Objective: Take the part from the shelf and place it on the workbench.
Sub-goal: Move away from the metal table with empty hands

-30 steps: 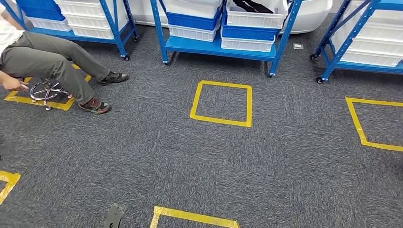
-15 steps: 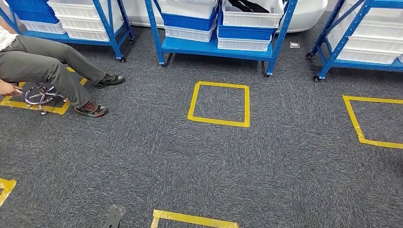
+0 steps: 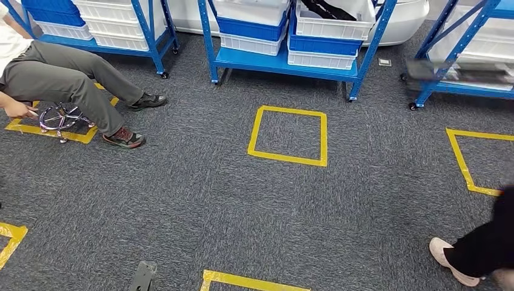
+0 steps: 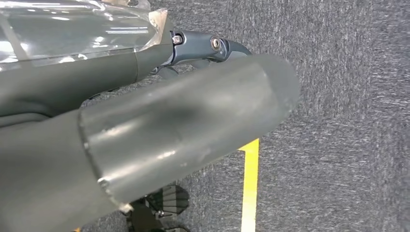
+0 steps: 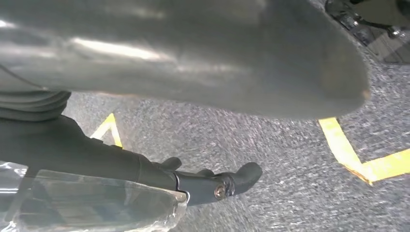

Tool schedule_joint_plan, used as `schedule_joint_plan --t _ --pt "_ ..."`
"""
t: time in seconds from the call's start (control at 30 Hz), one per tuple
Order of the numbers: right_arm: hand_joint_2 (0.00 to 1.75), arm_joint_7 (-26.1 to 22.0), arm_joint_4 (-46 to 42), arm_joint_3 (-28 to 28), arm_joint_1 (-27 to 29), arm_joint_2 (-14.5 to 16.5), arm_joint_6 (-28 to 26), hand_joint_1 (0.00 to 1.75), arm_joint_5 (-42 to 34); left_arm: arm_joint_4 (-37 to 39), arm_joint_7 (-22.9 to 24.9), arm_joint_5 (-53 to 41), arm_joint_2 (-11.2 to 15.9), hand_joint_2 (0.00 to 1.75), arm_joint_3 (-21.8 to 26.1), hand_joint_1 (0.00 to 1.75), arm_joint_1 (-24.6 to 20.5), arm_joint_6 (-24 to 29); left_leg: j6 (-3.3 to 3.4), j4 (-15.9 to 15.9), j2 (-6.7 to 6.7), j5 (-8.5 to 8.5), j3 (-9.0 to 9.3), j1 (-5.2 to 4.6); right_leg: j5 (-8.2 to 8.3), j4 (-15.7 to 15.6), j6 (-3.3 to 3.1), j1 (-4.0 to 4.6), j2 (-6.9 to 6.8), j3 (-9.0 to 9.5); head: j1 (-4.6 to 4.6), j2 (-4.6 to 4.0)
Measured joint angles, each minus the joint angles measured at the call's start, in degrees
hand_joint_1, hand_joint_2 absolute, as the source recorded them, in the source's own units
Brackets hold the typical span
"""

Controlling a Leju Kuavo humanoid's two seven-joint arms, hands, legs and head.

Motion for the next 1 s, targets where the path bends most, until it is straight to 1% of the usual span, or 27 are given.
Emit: schedule_joint_plan --t 0.03,0.07,0.1,0.13,0.17,0.2,0.23,0.27,0.3,0.33,0.37,0.43,0.47,0.5,0.53,0.6,0.63,0.67,0.7,0.77,0.8,0.83,0.87,0.9,0.93,0.97,1.0 --pt "0.00 0.00 0.00 -0.01 -0.01 0.01 0.03 0.00 0.15 0.00 -0.10 0.07 -0.02 0.00 0.04 0.00 0.01 0.00 -0.15 0.07 -0.02 -0.14 -0.03 -0.07 0.08 -0.22 -0.41 0.06 0.01 0.12 -0.02 0.00" --pt "0.00 0.00 0.00 -0.01 -0.03 0.05 0.06 0.00 0.32 -0.01 -0.22 0.14 -0.01 0.00 0.10 0.00 0.02 0.01 -0.32 0.11 -0.02 -0.26 -0.07 -0.02 0.17 -0.40 -0.72 -0.16 0.00 0.28 -0.01 0.00" --pt "0.00 0.01 0.00 -0.01 -0.05 0.06 0.09 0.00 0.46 -0.01 -0.33 0.24 0.02 0.00 0.18 0.00 0.07 0.04 -0.63 0.42 0.01 -0.52 -0.15 0.06 0.25 -0.58 -0.99 -0.40 0.00 0.45 0.00 0.00" --pt "0.00 0.01 0.00 -0.02 -0.10 0.08 0.14 0.00 0.57 -0.02 -0.45 0.31 0.04 0.00 0.26 0.00 0.11 0.07 -1.04 1.42 0.06 -1.21 -0.51 0.20 0.29 -0.76 -1.31 -0.70 -0.02 0.66 -0.08 0.00" --pt "0.00 0.02 0.00 -0.02 -0.16 0.10 0.21 0.00 0.65 -0.02 -0.53 0.36 0.07 0.00 0.31 0.00 0.13 0.10 -1.57 3.51 0.11 -2.43 -1.42 0.45 0.31 -0.94 -1.57 -1.02 -0.04 0.90 -0.17 0.00" --pt "0.00 0.02 0.00 -0.03 -0.22 0.13 0.32 0.00 0.71 -0.02 -0.61 0.42 0.08 0.00 0.35 0.00 0.18 0.13 -2.15 6.72 0.18 -4.05 -2.99 0.89 0.25 -0.99 -1.75 -1.13 -0.06 1.08 -0.24 0.00" --pt "0.00 0.02 0.00 -0.03 -0.26 0.20 0.46 0.00 0.76 -0.02 -0.67 0.44 0.07 0.00 0.42 0.00 0.24 0.14 -2.72 10.62 0.26 -5.76 -5.10 1.38 0.14 -0.98 -1.89 -1.23 -0.07 1.18 -0.34 0.00" --pt "0.00 0.02 0.00 -0.03 -0.26 0.24 0.58 0.00 0.75 -0.02 -0.69 0.46 0.06 0.00 0.52 0.00 0.32 0.14 -3.25 14.19 0.34 -6.93 -7.24 1.91 0.04 -0.98 -1.89 -1.35 -0.07 1.26 -0.33 0.00" --pt "0.00 0.02 0.00 -0.03 -0.24 0.25 0.67 0.00 0.73 -0.01 -0.71 0.48 0.07 0.00 0.63 0.00 0.41 0.14 -3.73 16.35 0.44 -7.15 -8.77 2.41 -0.09 -0.97 -1.81 -1.51 -0.06 1.36 -0.33 0.00" --pt "0.00 0.02 0.00 -0.04 -0.21 0.24 0.70 0.00 0.69 -0.01 -0.71 0.48 0.07 0.00 0.73 0.00 0.48 0.13 -4.15 16.47 0.55 -6.23 -9.29 2.87 -0.25 -0.95 -1.62 -1.71 -0.04 1.52 -0.35 0.00" --pt "0.00 0.02 0.00 -0.06 -0.18 0.22 0.72 0.00 0.65 -0.02 -0.71 0.48 0.08 0.00 0.79 0.00 0.52 0.12 -4.51 14.47 0.64 -4.36 -8.68 3.28 -0.47 -0.94 -1.31 -1.96 0.00 1.80 -0.34 0.00" --pt "0.00 0.01 0.00 -0.13 -0.19 0.18 0.72 0.00 0.60 -0.02 -0.71 0.46 0.03 0.00 0.83 0.00 0.51 0.11 -5.15 7.16 0.85 -0.03 -5.43 3.91 -1.00 -0.91 -0.50 -2.28 0.04 2.42 -0.44 0.00" --pt "0.00 0.01 0.00 -0.19 -0.23 0.18 0.72 0.00 0.58 -0.02 -0.71 0.46 -0.01 0.00 0.83 0.00 0.47 0.10 -5.18 3.93 0.84 1.13 -3.89 3.98 -1.30 -0.87 -0.01 -2.22 0.04 2.62 -0.56 0.00" --pt "0.00 0.00 0.00 -0.26 -0.26 0.16 0.72 0.00 0.58 -0.02 -0.71 0.46 -0.06 0.00 0.84 0.00 0.45 0.09 -5.03 1.93 0.82 1.57 -2.95 3.91 -1.50 -0.91 0.48 -2.06 0.01 2.69 -0.63 0.00" --pt "0.00 0.00 0.00 -0.32 -0.28 0.13 0.72 0.00 0.58 -0.02 -0.71 0.46 -0.10 0.00 0.84 0.00 0.45 0.09 -4.66 1.01 0.77 1.40 -2.54 3.67 -1.66 -1.04 0.97 -1.88 -0.03 2.67 -0.70 0.00" --pt "0.00 0.00 0.00 -0.37 -0.32 0.12 0.72 0.00 0.58 -0.02 -0.71 0.46 -0.12 0.00 0.85 0.00 0.52 0.08 -3.42 0.74 0.66 1.13 -2.38 3.27 -1.86 -1.33 1.90 -1.80 -0.12 2.78 -0.63 0.00" --pt "0.00 0.00 0.00 -0.38 -0.35 0.11 0.72 0.00 0.57 -0.02 -0.72 0.46 -0.14 0.00 0.85 0.00 0.55 0.05 -2.82 0.52 0.64 1.10 -2.14 3.14 -2.18 -0.85 2.17 -1.82 -0.17 2.65 -0.57 0.00" --pt "0.00 -0.01 0.00 -0.39 -0.39 0.11 0.72 0.00 0.57 -0.02 -0.74 0.45 -0.14 0.00 0.87 0.00 0.54 -0.08 -2.19 0.30 0.65 1.06 -1.86 3.04 -2.94 0.78 2.15 -1.79 -0.21 1.96 -0.47 0.00" --pt "0.00 -0.03 0.00 -0.40 -0.40 0.12 0.72 0.00 0.56 -0.02 -0.75 0.45 -0.13 0.00 0.90 0.00 0.52 -0.23 -1.63 0.13 0.68 0.97 -1.57 2.91 -4.16 3.79 1.85 -1.80 -0.23 0.48 -0.38 0.00" --pt "0.00 -0.09 0.00 -0.43 -0.23 0.13 0.72 0.00 0.54 -0.02 -0.77 0.40 -0.08 0.00 0.96 0.00 0.49 -0.61 -0.75 0.14 0.69 0.48 -1.18 2.37 -6.93 12.03 1.03 -1.60 -0.22 -4.17 -0.22 0.00" --pt "0.00 -0.11 0.00 -0.45 -0.08 0.11 0.72 0.00 0.53 -0.02 -0.75 0.37 -0.10 0.00 0.97 0.00 0.50 -0.73 -0.45 0.14 0.63 0.23 -0.90 2.10 -7.61 15.18 0.90 -1.42 -0.20 -6.23 -0.21 0.00" --pt "0.00 -0.11 0.00 -0.47 0.04 0.05 0.72 0.00 0.53 -0.02 -0.74 0.32 -0.14 0.00 0.98 0.00 0.52 -0.84 -0.23 0.15 0.51 -0.04 -0.56 1.83 -7.33 16.33 0.99 -1.19 -0.18 -7.39 -0.19 0.00" --pt "0.00 -0.11 0.00 -0.49 0.11 -0.03 0.72 0.00 0.53 -0.02 -0.72 0.26 -0.20 0.00 0.99 0.00 0.53 -0.92 -0.09 0.15 0.37 -0.34 -0.09 1.55 -6.08 15.13 1.22 -0.91 -0.16 -7.39 -0.16 0.00" --pt "0.00 -0.11 0.00 -0.51 0.11 -0.13 0.72 0.00 0.55 -0.02 -0.71 0.22 -0.27 0.00 1.01 0.00 0.54 -0.93 -0.03 0.15 0.24 -0.70 0.46 1.31 -4.10 11.82 1.43 -0.63 -0.15 -6.27 -0.14 0.00" --pt "0.00 -0.11 0.00 -0.52 0.08 -0.22 0.73 0.00 0.59 -0.02 -0.71 0.18 -0.32 0.00 1.03 0.00 0.54 -0.93 -0.05 0.15 0.15 -1.11 0.95 1.12 -1.96 7.62 1.39 -0.38 -0.14 -4.67 -0.11 0.00" --pt "0.00 -0.09 0.00 -0.53 0.06 -0.28 0.75 0.00 0.62 -0.02 -0.71 0.14 -0.34 0.00 1.07 0.00 0.52 -0.93 -0.18 0.21 0.07 -1.65 1.39 0.84 -0.33 3.97 1.05 -0.11 -0.12 -3.06 -0.14 0.00" --pt "0.00 -0.05 0.00 -0.55 0.05 -0.32 0.80 0.00 0.66 -0.02 -0.71 0.10 -0.36 0.00 1.10 0.00 0.51 -0.93 -0.36 0.27 0.02 -2.13 1.69 0.66 0.59 1.54 0.51 0.10 -0.10 -1.91 -0.15 0.00"
